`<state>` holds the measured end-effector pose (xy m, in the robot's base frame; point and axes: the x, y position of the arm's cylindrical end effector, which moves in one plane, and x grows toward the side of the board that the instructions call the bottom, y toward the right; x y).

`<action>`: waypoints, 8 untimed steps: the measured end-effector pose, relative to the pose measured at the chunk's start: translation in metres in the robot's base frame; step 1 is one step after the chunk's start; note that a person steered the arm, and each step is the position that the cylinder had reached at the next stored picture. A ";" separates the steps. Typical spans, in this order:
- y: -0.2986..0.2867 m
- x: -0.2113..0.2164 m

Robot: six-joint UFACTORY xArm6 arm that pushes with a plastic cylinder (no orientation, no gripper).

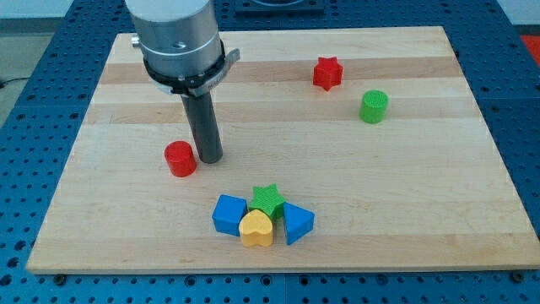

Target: Place the green circle at the bottom of red circle

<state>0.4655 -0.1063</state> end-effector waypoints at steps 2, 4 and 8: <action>-0.102 0.049; -0.006 0.031; 0.278 -0.066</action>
<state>0.3995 0.1716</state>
